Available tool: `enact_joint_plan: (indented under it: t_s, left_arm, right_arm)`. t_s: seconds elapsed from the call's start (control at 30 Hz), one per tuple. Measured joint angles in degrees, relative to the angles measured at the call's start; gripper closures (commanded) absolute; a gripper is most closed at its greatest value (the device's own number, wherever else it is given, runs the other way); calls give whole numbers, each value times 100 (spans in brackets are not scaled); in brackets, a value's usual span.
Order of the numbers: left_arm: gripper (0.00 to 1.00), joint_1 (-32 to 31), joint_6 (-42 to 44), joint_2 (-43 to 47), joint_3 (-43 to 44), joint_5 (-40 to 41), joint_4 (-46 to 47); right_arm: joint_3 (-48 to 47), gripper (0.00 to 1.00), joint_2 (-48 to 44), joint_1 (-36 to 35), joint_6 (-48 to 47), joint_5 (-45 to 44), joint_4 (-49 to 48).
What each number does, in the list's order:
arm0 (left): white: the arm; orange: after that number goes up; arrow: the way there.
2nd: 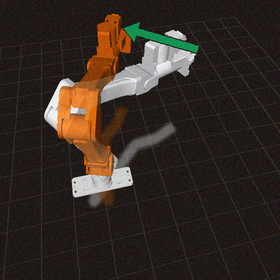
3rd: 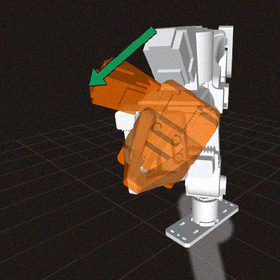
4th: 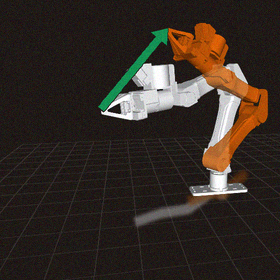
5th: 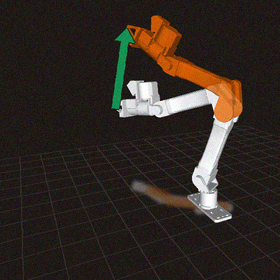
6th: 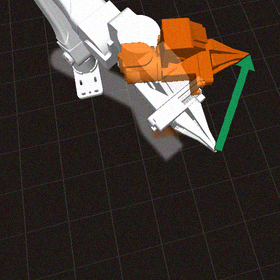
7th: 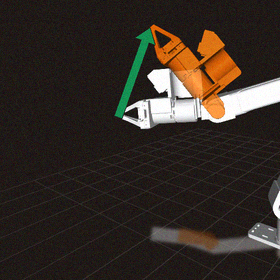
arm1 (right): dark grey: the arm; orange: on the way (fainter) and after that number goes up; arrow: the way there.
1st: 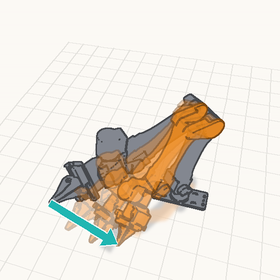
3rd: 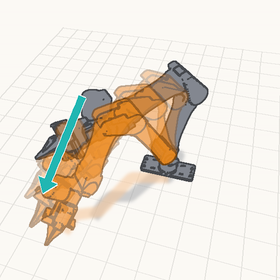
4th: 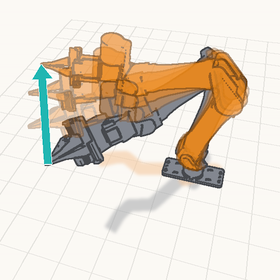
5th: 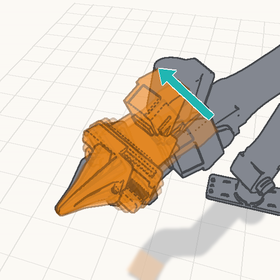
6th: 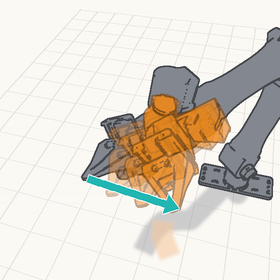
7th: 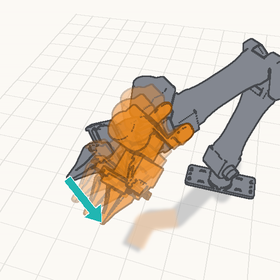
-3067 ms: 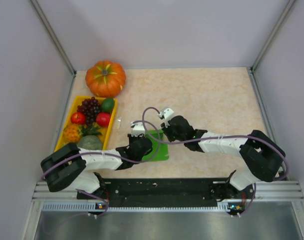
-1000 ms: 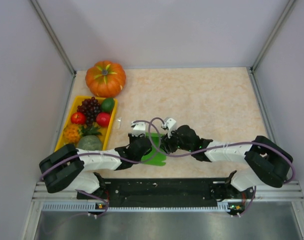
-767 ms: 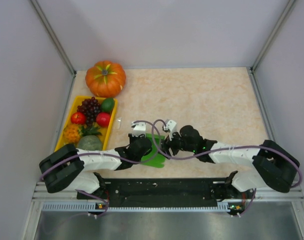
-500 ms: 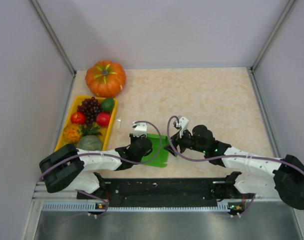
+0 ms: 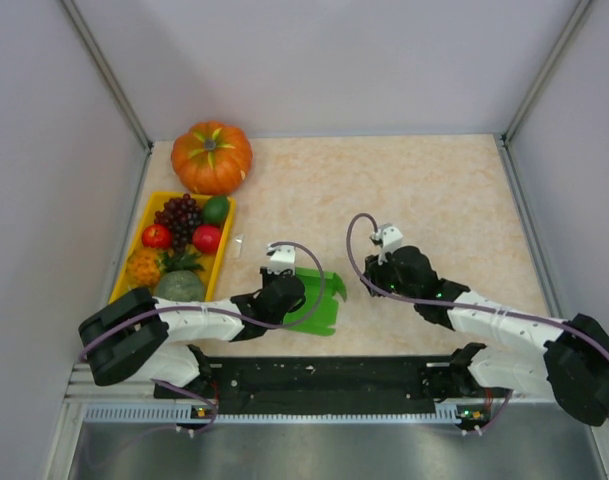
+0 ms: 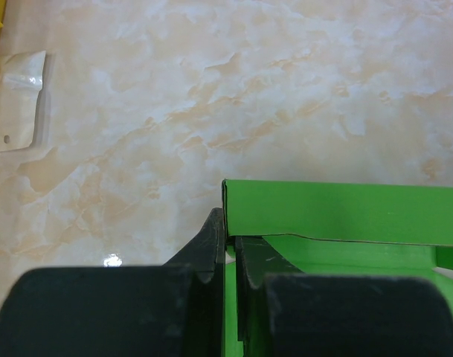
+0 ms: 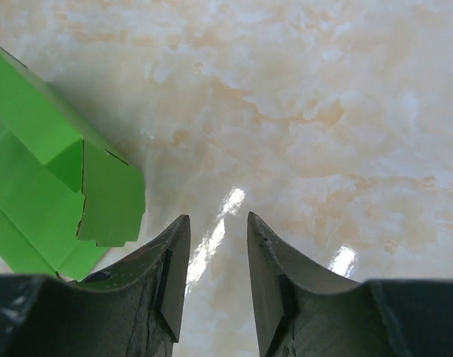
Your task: Fold the paper box
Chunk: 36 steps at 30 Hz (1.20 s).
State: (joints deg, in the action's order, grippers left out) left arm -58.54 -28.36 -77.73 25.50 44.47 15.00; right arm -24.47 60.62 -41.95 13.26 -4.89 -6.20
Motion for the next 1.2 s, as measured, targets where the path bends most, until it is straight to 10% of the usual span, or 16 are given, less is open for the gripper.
enact_joint_plan:
  t_s: [0.7, 1.2]
  left_arm:
    - [100, 0, 4, -20, 0, 11, 35]
    - [100, 4, -50, -15, 0, 15, 24]
  right_arm:
    - [-713, 56, 1971, -691, -643, 1093, -743]
    - [-710, 74, 2273, -1235, -577, -520, -1598]
